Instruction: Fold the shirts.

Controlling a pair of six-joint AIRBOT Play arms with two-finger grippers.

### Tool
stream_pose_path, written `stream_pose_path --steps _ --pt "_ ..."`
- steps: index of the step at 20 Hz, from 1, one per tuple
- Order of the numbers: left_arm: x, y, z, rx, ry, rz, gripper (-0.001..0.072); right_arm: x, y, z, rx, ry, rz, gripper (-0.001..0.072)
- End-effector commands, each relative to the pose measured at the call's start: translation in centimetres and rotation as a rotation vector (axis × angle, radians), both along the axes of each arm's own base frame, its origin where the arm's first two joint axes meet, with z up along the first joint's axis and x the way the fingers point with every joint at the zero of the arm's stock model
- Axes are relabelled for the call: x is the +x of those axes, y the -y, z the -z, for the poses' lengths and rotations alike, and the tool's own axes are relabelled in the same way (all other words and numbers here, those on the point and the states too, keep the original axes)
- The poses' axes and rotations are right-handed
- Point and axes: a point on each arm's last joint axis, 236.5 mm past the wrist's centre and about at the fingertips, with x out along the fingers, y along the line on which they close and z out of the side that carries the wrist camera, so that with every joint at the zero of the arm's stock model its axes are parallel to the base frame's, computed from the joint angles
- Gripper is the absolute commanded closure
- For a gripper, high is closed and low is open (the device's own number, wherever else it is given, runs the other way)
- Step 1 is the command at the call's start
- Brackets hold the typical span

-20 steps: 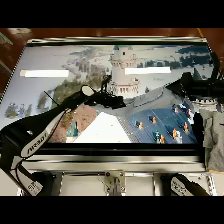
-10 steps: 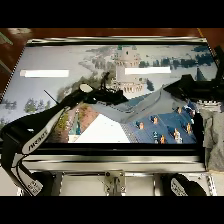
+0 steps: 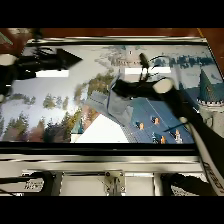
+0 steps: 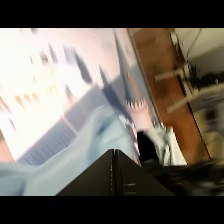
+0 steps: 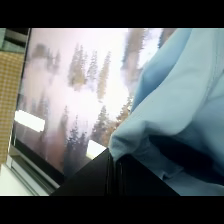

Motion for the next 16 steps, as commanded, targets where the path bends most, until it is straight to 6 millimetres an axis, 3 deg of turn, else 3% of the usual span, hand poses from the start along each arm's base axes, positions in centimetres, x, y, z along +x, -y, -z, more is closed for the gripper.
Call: stream_pose_path --steps 1,2,4,6,8,10,12,13,16 --pt "-4.0 -5.7 -7.7 0.071 0.188 -0.093 0.0671 3.2 -5.3 8.0 0.064 -0.086 0.171 0.065" --pt "-5.3 -5.9 -8.4 0.121 0.218 -0.092 0.0671 3.8 -6.4 9.0 0.087 -0.102 0.187 0.0567" --pt "-7.1 -5.6 -8.2 0.2 0.22 -0.077 0.0671 5.0 -8.1 8.5 0.142 -0.104 0.164 0.0118" --pt "-7.9 -4.7 -7.0 0.246 0.2 -0.043 0.0671 6.1 -8.2 5.9 0.16 -0.041 0.114 0.0118" --pt "-7.6 -4.0 -5.6 0.245 0.166 -0.038 0.067 6.8 -6.4 3.2 0.181 -0.005 0.078 0.0118" --pt "-7.1 -3.6 -4.0 0.233 0.133 -0.05 0.067 7.1 -3.0 1.0 0.182 0.009 0.034 0.0118" --pt "-6.9 -3.4 -2.4 0.227 0.098 -0.051 0.067 6.3 1.3 0.3 0.123 -0.005 -0.036 0.0118" --pt "-7.0 -3.3 -1.8 0.227 0.084 -0.049 0.067 5.2 3.9 1.5 0.049 -0.056 -0.07 0.0118" --pt "-7.0 -3.3 -1.5 0.229 0.076 -0.046 0.067 -1.6 16.0 10.1 -0.394 -0.441 -0.115 0.0103"
